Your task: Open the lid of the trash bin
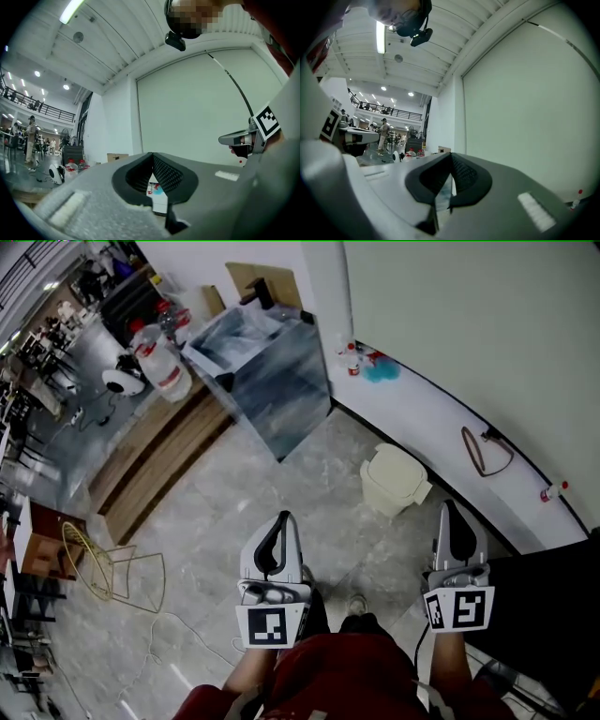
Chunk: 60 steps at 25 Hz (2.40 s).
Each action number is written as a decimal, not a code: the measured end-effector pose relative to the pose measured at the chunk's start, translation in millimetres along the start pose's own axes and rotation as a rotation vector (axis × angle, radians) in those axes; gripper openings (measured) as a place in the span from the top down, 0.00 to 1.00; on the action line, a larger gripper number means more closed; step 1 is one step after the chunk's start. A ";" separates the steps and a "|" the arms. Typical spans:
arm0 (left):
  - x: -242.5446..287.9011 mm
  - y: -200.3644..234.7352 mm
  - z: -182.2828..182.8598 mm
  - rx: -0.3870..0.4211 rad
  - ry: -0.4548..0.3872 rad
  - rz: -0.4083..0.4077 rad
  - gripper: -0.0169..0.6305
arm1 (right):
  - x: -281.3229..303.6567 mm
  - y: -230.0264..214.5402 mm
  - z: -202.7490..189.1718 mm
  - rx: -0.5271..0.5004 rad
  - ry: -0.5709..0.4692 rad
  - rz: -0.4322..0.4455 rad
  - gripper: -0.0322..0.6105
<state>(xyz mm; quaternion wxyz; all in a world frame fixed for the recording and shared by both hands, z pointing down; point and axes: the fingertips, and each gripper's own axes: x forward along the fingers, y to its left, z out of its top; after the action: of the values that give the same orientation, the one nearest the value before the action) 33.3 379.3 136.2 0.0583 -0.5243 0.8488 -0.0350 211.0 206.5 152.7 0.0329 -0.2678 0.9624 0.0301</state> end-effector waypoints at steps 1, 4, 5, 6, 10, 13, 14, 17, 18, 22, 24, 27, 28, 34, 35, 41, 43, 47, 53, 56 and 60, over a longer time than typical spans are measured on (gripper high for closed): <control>5.5 2.7 -3.1 0.002 -0.001 -0.003 0.97 | 5.5 1.2 -1.0 -0.012 0.003 0.003 0.95; 26.9 14.4 -10.4 -0.009 -0.011 -0.013 0.97 | 26.0 1.8 -5.2 -0.029 0.007 -0.008 0.95; 35.4 19.4 -10.0 -0.016 -0.023 -0.019 0.97 | 33.1 2.9 -6.8 -0.028 0.010 -0.015 0.95; 44.0 24.8 -8.9 -0.022 -0.037 -0.026 0.97 | 40.1 4.8 -8.3 -0.030 0.013 -0.021 0.95; 70.8 52.6 -26.8 -0.031 -0.011 -0.045 0.97 | 74.6 13.8 -12.0 -0.047 0.027 -0.039 0.95; 97.9 77.1 -28.6 -0.029 -0.017 -0.072 0.97 | 104.9 21.6 -9.5 -0.046 0.036 -0.064 0.95; 106.8 86.5 -30.3 -0.026 -0.017 -0.078 0.97 | 115.9 25.2 -10.2 -0.050 0.040 -0.072 0.95; 127.6 117.2 -41.1 -0.040 -0.003 -0.091 0.97 | 148.6 42.0 -17.3 -0.056 0.058 -0.084 0.95; 134.5 127.1 -43.4 -0.043 -0.003 -0.096 0.97 | 159.2 48.2 -18.7 -0.057 0.064 -0.086 0.95; 160.1 164.3 -51.7 -0.067 0.002 -0.121 0.97 | 197.3 72.9 -17.8 -0.083 0.083 -0.096 0.95; 171.3 180.6 -57.4 -0.081 0.001 -0.135 0.97 | 213.2 84.5 -18.2 -0.098 0.089 -0.104 0.95; 186.7 200.0 -69.2 -0.070 0.009 -0.170 0.97 | 232.9 99.1 -22.9 -0.120 0.104 -0.129 0.95; 192.1 204.2 -74.5 -0.058 0.018 -0.188 0.97 | 238.2 102.7 -25.1 -0.128 0.113 -0.142 0.95; 216.1 215.7 -96.4 -0.092 0.041 -0.265 0.97 | 255.3 110.4 -30.9 -0.165 0.148 -0.201 0.95; 220.0 214.2 -97.6 -0.095 0.039 -0.278 0.97 | 255.4 108.2 -32.4 -0.164 0.154 -0.214 0.95; 247.8 181.1 -97.9 -0.101 0.029 -0.396 0.97 | 245.1 84.8 -40.9 -0.171 0.182 -0.300 0.95; 257.5 166.3 -95.5 -0.098 0.013 -0.433 0.97 | 239.2 73.1 -44.8 -0.160 0.183 -0.334 0.95; 274.0 136.9 -93.6 -0.099 0.005 -0.484 0.97 | 226.3 49.5 -53.6 -0.143 0.182 -0.394 0.95; 302.6 85.2 -89.1 -0.087 0.000 -0.569 0.97 | 210.4 3.3 -61.0 -0.122 0.176 -0.479 0.95; 319.6 55.0 -90.4 -0.082 0.009 -0.604 0.97 | 202.8 -24.9 -63.3 -0.111 0.172 -0.518 0.95; 338.7 10.4 -90.6 -0.087 0.014 -0.658 0.97 | 185.5 -64.0 -68.3 -0.092 0.169 -0.582 0.95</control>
<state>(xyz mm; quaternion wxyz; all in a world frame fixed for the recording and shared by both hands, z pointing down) -138.4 80.9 203.6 0.0158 -0.7720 0.6351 -0.0193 82.4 51.4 203.5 -0.0523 -0.5350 0.8422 0.0406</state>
